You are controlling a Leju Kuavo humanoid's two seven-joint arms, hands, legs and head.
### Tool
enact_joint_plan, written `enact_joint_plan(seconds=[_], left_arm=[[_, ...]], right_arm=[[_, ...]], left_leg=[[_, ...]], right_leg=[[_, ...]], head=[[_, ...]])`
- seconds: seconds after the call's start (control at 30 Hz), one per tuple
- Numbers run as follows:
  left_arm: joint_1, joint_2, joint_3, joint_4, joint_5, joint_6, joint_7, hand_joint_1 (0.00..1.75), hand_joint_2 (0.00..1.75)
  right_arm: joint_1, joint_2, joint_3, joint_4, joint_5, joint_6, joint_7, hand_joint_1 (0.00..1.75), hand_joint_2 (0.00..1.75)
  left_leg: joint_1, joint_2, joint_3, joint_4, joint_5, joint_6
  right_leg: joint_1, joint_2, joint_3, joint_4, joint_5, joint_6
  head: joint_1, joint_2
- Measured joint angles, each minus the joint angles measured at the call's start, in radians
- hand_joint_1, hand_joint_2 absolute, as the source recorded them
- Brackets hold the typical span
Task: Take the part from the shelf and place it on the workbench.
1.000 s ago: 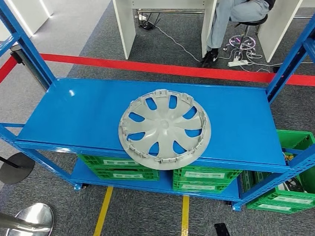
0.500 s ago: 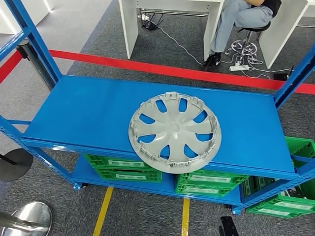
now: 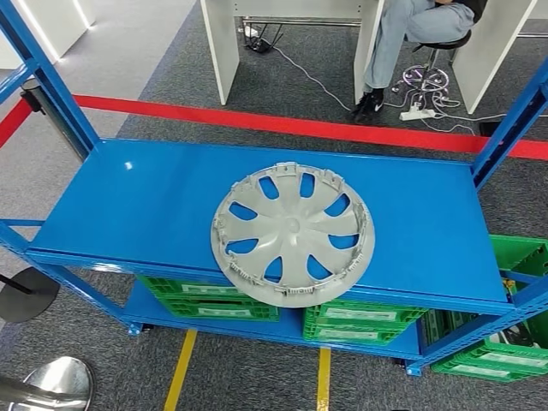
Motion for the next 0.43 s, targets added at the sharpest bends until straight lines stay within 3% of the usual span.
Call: enact_joint_plan(seconds=[0.13,0.3,0.43], left_arm=[[0.018,0.017,-0.084,-0.006,0.070,-0.012,0.016,0.00,0.00],[0.039,0.035,-0.182,-0.011,0.152,-0.025,0.034,0.00,0.00],[0.052,0.047,-0.247,-0.013,0.210,-0.036,0.047,0.00,0.00]], right_arm=[[0.009,-0.012,0.079,-0.007,-0.087,0.012,0.014,0.00,0.00],[0.025,-0.031,0.168,-0.023,-0.189,0.023,0.031,0.00,0.00],[0.036,-0.043,0.230,-0.035,-0.261,0.034,0.042,0.00,0.00]], left_leg=[[0.001,0.000,0.002,-0.004,0.001,-0.003],[0.004,0.000,0.004,-0.007,0.001,-0.035],[0.004,0.000,0.004,-0.007,-0.001,-0.038]], right_leg=[[0.002,-0.001,0.001,0.000,-0.003,-0.005],[0.004,-0.002,0.001,0.001,-0.004,-0.007],[0.003,-0.002,0.002,0.001,-0.004,-0.007]], head=[[0.000,0.000],[0.000,0.000],[0.001,0.000]])
